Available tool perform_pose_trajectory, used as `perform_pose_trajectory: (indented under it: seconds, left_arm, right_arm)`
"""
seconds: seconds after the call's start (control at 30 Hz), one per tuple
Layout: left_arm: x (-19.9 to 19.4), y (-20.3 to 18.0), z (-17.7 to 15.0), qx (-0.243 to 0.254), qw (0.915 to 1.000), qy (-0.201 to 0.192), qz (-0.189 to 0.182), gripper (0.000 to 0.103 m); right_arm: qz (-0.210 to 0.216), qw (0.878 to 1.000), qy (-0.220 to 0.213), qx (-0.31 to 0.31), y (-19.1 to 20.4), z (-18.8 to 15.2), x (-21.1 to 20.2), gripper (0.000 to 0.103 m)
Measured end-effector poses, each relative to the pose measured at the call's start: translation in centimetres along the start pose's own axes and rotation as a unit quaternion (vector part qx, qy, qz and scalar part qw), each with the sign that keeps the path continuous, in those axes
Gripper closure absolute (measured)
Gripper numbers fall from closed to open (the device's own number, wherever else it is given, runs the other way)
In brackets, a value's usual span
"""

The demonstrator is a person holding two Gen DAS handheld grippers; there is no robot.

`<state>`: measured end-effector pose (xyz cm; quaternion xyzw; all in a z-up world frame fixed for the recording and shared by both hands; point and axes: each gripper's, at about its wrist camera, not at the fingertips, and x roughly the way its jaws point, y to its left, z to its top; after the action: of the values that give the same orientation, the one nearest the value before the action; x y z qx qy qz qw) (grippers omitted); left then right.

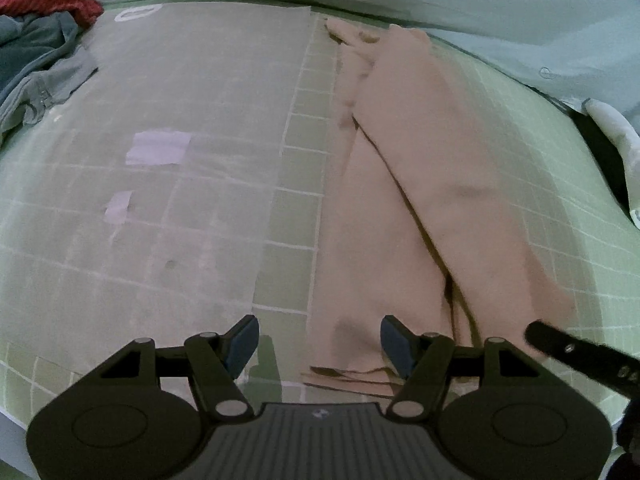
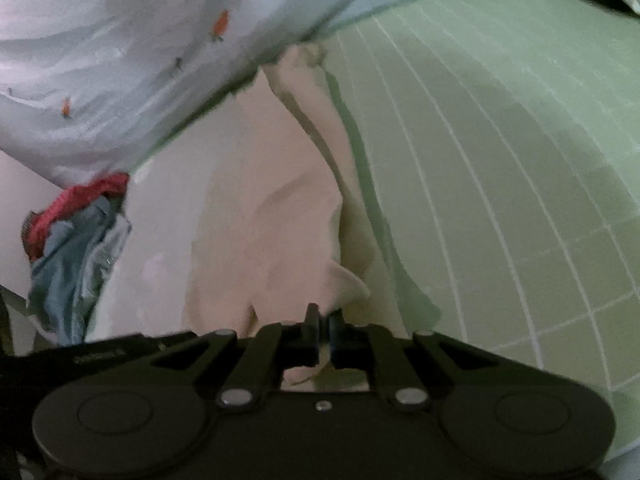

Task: Fold clothes

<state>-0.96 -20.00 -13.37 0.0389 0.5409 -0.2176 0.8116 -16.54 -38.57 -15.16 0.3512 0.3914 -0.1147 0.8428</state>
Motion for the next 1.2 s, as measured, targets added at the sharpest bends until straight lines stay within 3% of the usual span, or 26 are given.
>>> perform_pose_trajectory:
  seconds: [0.07,0.23,0.33,0.4,0.53,0.73,0.9,1.0,1.13,1.17,1.2]
  left_arm:
    - [0.1,-0.2,0.0,0.003,1.0000,0.001,0.000,0.035]
    - [0.2,-0.6,0.0,0.009,1.0000,-0.001,0.001,0.035]
    - [0.4,-0.6,-0.1,0.009,1.0000,0.003,-0.001,0.035]
    - [0.5,-0.7,0.0,0.009,0.9999,0.006,-0.003,0.035]
    - [0.8,-1.0,0.1,0.014,0.9998,0.014,-0.005,0.035]
    - [1.7,-1.2,-0.1,0.018,0.9993,0.031,-0.006,0.035]
    - [2.5,-1.5,-0.5,0.027,0.9989,0.038,0.000,0.035]
    - [2.6,-1.9,-0.8,0.042,0.9986,0.033,-0.002,0.038]
    - [2.7,-2.2,-1.2,0.048,0.9984,0.024,-0.016,0.064]
    - [2.7,-2.0,-1.2,0.040,0.9985,0.025,-0.027,0.078]
    - [2.7,-1.8,-1.2,0.029,0.9985,0.027,-0.038,0.084]
  right_arm:
    - [-0.010,1.000,0.003,-0.008,0.1,0.0,0.0,0.097]
    - [-0.032,0.998,-0.037,-0.049,1.1,0.7,-1.3,0.061]
    - [-0.038,0.995,-0.058,-0.069,1.4,1.2,-1.5,0.057]
    - [-0.046,0.994,-0.058,-0.075,1.6,1.5,-1.1,0.054]
    - [-0.053,0.995,-0.047,-0.074,1.3,1.7,-0.3,0.034]
    - [-0.060,0.994,-0.006,-0.088,1.7,1.6,1.9,0.021]
    - [-0.063,0.992,0.019,-0.110,2.4,1.2,3.5,0.021]
    - [-0.077,0.983,0.027,-0.167,3.5,0.7,4.0,0.027]
    - [-0.086,0.968,0.033,-0.232,4.4,-0.1,4.0,0.047]
    - [-0.079,0.969,0.034,-0.232,4.4,-0.1,3.9,0.052]
    - [-0.070,0.971,0.037,-0.225,4.4,-0.1,3.7,0.070]
